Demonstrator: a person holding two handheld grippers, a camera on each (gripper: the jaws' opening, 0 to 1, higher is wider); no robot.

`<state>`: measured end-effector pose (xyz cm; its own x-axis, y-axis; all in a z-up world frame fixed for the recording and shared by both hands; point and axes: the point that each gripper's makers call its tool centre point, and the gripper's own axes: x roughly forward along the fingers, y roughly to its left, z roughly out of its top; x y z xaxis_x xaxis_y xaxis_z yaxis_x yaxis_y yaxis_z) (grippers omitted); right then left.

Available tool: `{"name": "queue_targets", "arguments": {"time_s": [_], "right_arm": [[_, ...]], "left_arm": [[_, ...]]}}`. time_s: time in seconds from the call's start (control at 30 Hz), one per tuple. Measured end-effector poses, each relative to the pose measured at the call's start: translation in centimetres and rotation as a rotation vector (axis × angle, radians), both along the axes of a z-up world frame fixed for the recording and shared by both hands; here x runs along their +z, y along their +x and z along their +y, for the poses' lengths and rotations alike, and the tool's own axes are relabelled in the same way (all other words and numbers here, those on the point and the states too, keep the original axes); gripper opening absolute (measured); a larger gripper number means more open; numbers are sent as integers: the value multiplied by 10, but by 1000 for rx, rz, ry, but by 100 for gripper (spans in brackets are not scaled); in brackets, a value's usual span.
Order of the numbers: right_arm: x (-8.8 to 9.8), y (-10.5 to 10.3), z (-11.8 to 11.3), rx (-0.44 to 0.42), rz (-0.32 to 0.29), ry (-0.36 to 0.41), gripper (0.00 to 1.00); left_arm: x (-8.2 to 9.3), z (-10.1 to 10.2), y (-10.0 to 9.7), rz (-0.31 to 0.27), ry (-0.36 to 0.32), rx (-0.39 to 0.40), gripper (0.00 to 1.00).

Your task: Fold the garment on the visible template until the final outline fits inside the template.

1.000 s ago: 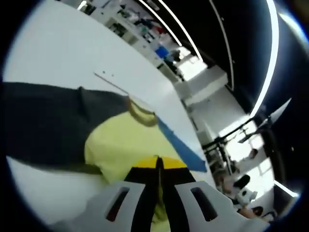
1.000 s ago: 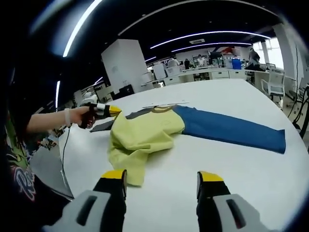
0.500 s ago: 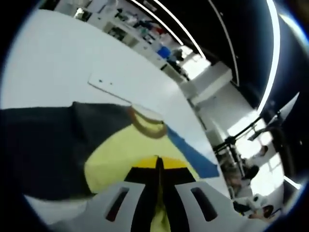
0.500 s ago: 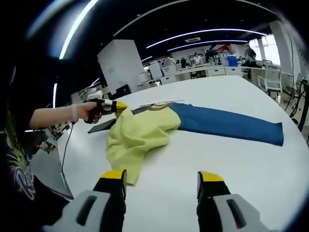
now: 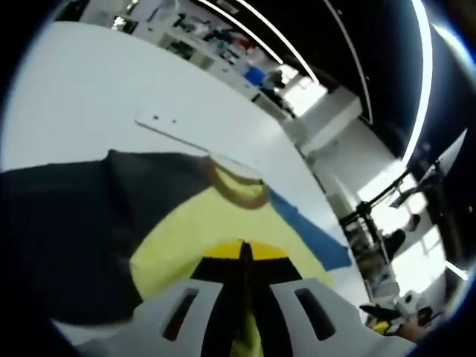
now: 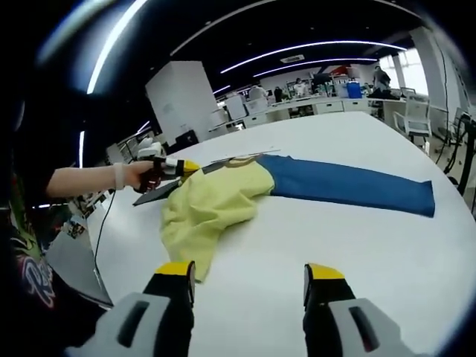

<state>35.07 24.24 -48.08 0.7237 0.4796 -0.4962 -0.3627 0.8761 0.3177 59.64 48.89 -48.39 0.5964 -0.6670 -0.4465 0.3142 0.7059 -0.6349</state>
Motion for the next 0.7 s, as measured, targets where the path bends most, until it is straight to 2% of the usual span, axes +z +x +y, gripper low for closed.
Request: {"name": "queue_targets", "arguments": {"time_s": [0.03, 0.13, 0.17, 0.27, 0.4, 0.47, 0.57, 0.7], "right_arm": [[1, 1, 2, 3, -3, 1, 58], [1, 1, 5, 8, -5, 6, 58], [0, 1, 7, 14, -2, 5, 58], [0, 1, 9, 20, -2, 7, 58], [3, 2, 10, 24, -7, 8, 58], [4, 2, 11, 26, -10, 7, 58], [5, 3, 12, 31, -14, 9, 58], [6, 4, 13, 35, -20, 11, 58]], "left_arm": [[2, -1, -1, -27, 12, -23, 0], [5, -1, -6, -48, 33, -53, 0], [7, 1, -6, -74, 53, -57, 1], [17, 2, -10, -85, 30, -58, 12], [28, 7, -17, -131, 34, -66, 26], [30, 10, -20, -132, 33, -61, 31], [33, 15, -31, -121, -19, -48, 29], [30, 26, -41, -125, -8, -30, 30]]}}
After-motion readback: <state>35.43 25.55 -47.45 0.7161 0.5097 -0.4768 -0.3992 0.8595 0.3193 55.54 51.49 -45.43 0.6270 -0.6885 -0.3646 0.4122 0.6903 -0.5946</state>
